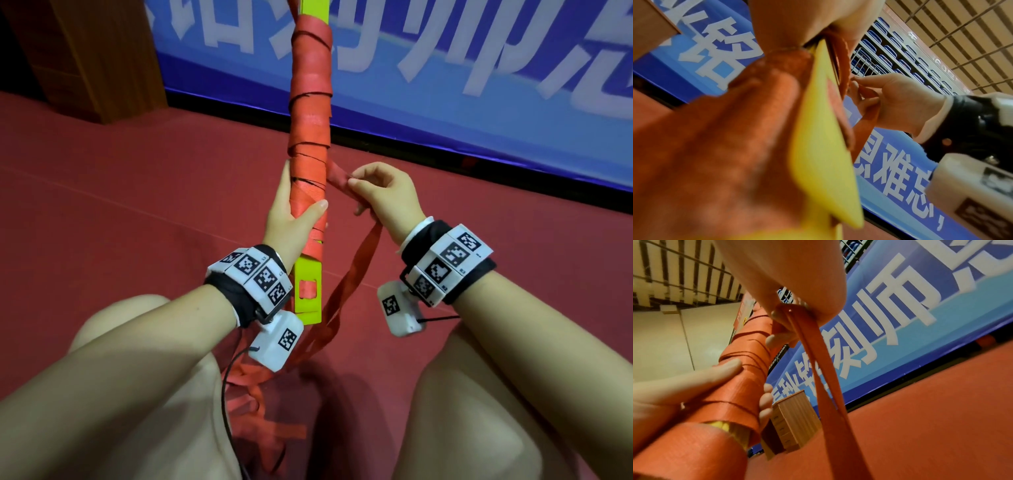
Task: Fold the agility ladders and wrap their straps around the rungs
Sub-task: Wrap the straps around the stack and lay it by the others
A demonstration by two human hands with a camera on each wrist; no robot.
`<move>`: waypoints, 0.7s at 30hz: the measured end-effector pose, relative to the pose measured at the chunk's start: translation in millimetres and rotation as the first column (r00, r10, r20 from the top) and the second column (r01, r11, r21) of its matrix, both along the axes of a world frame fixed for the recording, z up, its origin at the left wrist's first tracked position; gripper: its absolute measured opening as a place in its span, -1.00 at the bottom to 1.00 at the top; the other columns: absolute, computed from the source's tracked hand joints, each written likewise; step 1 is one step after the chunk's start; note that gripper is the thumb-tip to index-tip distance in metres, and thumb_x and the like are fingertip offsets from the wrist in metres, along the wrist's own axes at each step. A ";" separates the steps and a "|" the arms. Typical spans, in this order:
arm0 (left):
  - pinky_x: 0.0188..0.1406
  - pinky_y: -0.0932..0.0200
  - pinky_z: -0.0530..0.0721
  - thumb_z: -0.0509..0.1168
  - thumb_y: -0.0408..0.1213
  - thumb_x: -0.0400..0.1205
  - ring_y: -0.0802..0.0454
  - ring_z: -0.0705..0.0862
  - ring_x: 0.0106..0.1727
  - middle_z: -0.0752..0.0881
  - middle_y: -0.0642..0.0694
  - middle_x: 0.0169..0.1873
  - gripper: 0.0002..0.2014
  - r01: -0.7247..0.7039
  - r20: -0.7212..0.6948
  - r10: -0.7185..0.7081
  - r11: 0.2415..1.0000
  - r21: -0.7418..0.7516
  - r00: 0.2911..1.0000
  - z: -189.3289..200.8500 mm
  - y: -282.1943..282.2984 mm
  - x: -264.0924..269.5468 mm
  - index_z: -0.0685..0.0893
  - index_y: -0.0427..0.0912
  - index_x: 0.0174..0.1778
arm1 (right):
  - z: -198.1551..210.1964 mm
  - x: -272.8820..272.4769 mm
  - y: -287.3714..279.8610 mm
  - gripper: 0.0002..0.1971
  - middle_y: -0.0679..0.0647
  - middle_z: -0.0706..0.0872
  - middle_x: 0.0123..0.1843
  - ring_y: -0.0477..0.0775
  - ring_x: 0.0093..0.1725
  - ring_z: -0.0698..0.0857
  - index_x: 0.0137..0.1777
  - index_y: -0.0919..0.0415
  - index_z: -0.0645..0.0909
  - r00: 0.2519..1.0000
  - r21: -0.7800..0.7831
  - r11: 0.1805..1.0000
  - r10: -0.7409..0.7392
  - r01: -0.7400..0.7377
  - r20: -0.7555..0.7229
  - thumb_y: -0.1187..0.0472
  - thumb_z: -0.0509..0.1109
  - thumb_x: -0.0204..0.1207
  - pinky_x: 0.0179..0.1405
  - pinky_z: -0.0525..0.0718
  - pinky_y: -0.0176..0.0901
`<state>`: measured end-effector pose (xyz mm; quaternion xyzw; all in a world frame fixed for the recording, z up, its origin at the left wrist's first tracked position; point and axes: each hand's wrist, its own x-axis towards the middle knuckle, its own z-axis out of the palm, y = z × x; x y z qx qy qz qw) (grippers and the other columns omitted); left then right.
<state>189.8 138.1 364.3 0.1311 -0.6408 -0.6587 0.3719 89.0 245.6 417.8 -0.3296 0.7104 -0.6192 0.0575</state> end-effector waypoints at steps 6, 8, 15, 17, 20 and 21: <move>0.18 -0.28 0.71 0.39 -0.27 0.53 -0.02 0.75 0.04 0.66 -0.08 0.31 -0.18 0.000 0.007 0.001 0.996 -0.087 1.000 1.6 2.7 1.6 0.16 0.14 0.69 | 5.6 -1.6 0.2 -0.84 0.06 0.69 -0.37 -0.08 -0.49 0.73 -0.13 0.22 0.52 0.959 -0.189 0.982 0.060 -0.007 0.276 0.39 0.21 0.67 -0.71 0.34 -0.38; 0.28 -0.22 0.67 0.39 -0.24 0.53 -0.06 0.72 0.21 0.62 -0.04 0.38 -0.17 -0.017 0.029 0.020 0.994 -0.106 0.999 1.6 5.4 0.5 0.15 0.16 0.69 | 10.2 -0.5 1.5 -0.81 0.03 0.70 -0.42 -0.10 -0.52 0.70 -0.14 0.25 0.54 0.935 -0.244 0.969 0.126 -0.044 0.331 0.40 0.18 0.68 -0.72 0.32 -0.40; 0.14 0.33 0.62 0.37 -0.28 0.59 0.35 0.69 -0.03 0.66 0.30 0.02 -0.18 -0.172 0.073 0.204 0.933 -0.316 0.976 0.7 0.1 -6.7 0.09 0.20 0.69 | 18.5 7.3 2.0 -0.75 0.09 0.71 -0.40 -0.13 -0.51 0.64 0.00 0.35 0.65 0.896 -0.301 0.945 0.240 -0.128 0.374 0.45 0.12 0.69 -0.65 0.39 -0.45; 0.20 0.00 0.67 0.36 -0.18 0.55 0.01 0.73 0.06 0.72 0.05 0.17 -0.17 -0.172 0.085 0.221 0.905 -0.389 0.971 1.1 0.0 -6.8 0.06 0.31 0.66 | 19.5 8.3 2.6 -0.75 0.09 0.71 -0.41 -0.12 -0.50 0.63 -0.02 0.32 0.66 0.908 -0.294 0.950 0.209 -0.101 0.364 0.47 0.13 0.67 -0.64 0.40 -0.44; 0.14 0.10 0.65 0.37 -0.22 0.58 0.01 0.70 0.13 0.67 0.01 0.26 -0.16 -0.172 0.093 0.241 0.869 -0.465 0.966 -1.1 0.3 -9.9 0.04 0.30 0.67 | 17.6 10.3 0.3 -0.79 0.20 0.72 -0.28 -0.06 -0.45 0.69 0.11 0.44 0.59 0.928 -0.272 0.961 0.139 -0.042 0.345 0.48 0.12 0.67 -0.61 0.45 -0.39; 0.06 0.20 0.62 0.37 -0.25 0.60 0.06 0.69 0.10 0.67 0.03 0.24 -0.16 -0.171 0.096 0.245 0.861 -0.479 0.965 -1.5 1.4 -10.9 0.04 0.29 0.67 | 17.2 11.6 -0.9 -0.80 0.24 0.70 -0.26 -0.05 -0.45 0.71 0.14 0.45 0.55 0.932 -0.264 0.964 0.124 -0.032 0.339 0.47 0.10 0.68 -0.62 0.46 -0.37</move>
